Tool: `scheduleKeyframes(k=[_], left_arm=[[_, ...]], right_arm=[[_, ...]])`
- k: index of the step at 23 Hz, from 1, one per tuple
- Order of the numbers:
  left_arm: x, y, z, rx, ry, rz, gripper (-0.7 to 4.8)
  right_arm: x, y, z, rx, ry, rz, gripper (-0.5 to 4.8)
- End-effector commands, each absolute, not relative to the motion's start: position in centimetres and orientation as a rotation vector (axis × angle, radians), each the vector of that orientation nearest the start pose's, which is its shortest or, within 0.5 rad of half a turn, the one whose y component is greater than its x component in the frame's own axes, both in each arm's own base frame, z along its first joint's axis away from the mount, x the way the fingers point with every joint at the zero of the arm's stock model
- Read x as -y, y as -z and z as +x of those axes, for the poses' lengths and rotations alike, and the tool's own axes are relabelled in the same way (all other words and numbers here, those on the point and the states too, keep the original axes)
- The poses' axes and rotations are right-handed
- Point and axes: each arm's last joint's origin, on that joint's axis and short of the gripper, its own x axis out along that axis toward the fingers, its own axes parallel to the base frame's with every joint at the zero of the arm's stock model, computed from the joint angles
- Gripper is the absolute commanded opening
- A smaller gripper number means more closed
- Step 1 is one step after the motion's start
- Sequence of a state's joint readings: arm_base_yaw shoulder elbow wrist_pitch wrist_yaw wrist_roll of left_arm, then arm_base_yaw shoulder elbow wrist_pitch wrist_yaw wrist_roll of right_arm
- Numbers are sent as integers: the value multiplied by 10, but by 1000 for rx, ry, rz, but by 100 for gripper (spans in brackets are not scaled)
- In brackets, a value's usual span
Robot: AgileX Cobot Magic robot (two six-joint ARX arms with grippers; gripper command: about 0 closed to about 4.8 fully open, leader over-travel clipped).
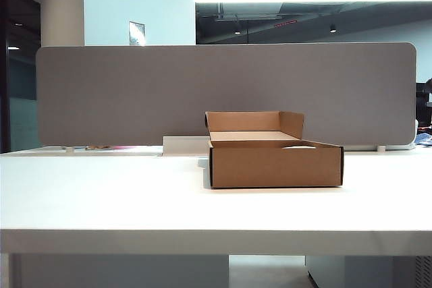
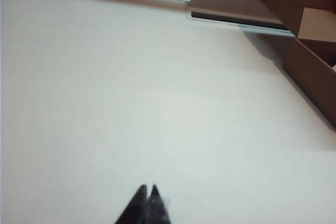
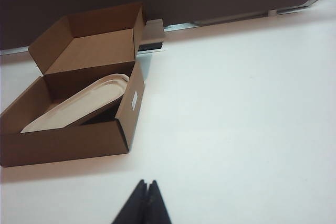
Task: Pick up the lid and place it into the paper box.
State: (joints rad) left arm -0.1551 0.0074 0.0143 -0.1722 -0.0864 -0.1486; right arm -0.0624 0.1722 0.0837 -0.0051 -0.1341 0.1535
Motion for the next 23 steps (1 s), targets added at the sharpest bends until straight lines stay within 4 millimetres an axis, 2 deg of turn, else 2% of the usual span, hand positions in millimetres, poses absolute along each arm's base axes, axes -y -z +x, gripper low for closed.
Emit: scheduleKeyframes(k=[1, 12, 19, 23], left_arm=[[12, -151, 95, -176, 60, -121, -3], [12, -150, 95, -186, 59, -120, -3], [12, -150, 95, -186, 51, -118, -3], [12, -148, 95, -178, 46, -49, -3]], right_arm=[[2, -174, 97, -75, -66, 164, -3], [4, -153, 97, -112, -18, 165, -3], [4, -151, 97, -133, -11, 164, -2], [4, -150, 97, -138, -14, 167, -1]])
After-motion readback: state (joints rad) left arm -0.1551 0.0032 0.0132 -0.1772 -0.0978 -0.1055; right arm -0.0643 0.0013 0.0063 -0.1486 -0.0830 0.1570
